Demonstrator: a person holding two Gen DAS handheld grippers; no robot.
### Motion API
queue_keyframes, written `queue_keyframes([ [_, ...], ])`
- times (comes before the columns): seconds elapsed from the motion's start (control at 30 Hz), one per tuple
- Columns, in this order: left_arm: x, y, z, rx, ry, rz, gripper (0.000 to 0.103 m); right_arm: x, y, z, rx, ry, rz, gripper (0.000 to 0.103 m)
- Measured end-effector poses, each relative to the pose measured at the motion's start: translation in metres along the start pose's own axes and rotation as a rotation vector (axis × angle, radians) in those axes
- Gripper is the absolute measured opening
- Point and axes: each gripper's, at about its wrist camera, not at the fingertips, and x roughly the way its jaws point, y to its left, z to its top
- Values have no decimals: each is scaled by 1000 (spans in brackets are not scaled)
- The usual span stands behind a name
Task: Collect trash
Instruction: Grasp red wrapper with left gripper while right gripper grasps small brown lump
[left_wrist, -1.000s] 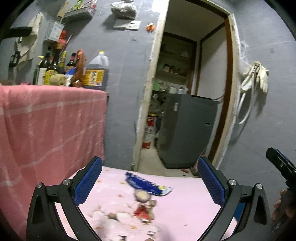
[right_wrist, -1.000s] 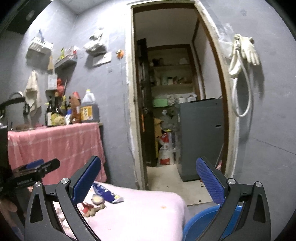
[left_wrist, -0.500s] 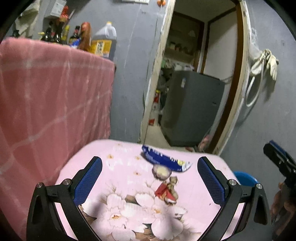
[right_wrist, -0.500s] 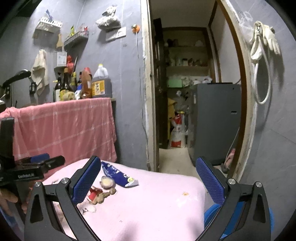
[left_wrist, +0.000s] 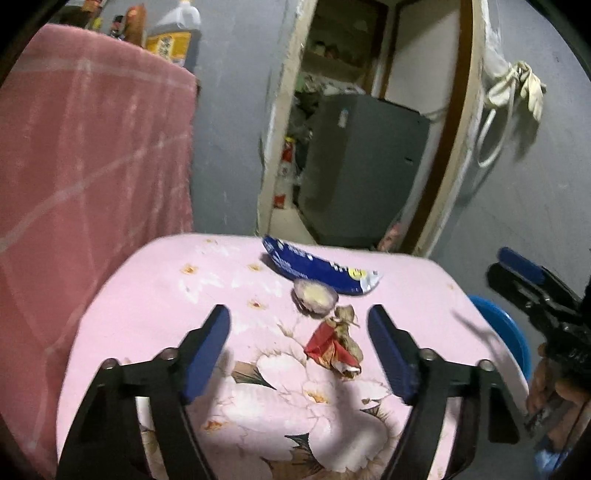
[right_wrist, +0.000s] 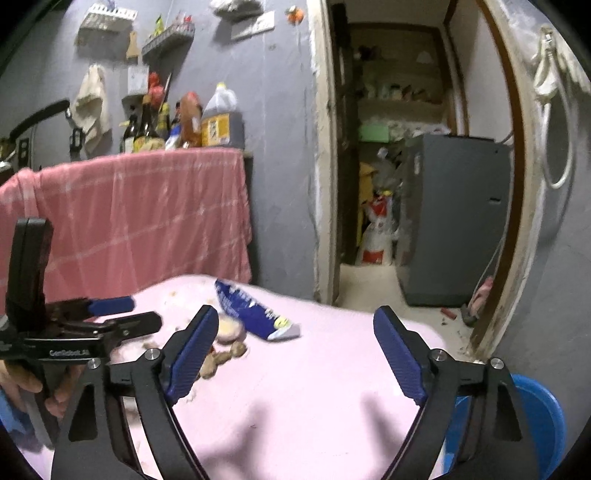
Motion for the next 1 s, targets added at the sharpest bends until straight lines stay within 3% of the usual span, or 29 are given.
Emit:
queue_keyframes([
  [0.07, 9, 1, 0, 3, 38, -34, 53, 14, 5, -3, -22, 59, 35, 71],
  [0.2, 23, 3, 0, -5, 103, -78, 39, 37, 15, -6, -70, 174, 89, 58],
  [0.3, 33, 5, 2, -21, 153, -81, 34, 54, 15, -8, -67, 250, 125, 50],
  [0.43, 41, 11, 4, -52, 192, -79, 18, 78, 18, -9, -64, 332, 146, 44],
  [0.5, 42, 14, 5, -67, 190, -86, 15, 87, 21, -10, -65, 365, 155, 37],
  [0.7, 38, 20, 5, -86, 198, -98, 4, 112, 28, -11, -54, 443, 201, 28],
  [1.0, 42, 26, 8, -139, 188, -78, 1, 134, 35, -14, -55, 509, 196, 14],
])
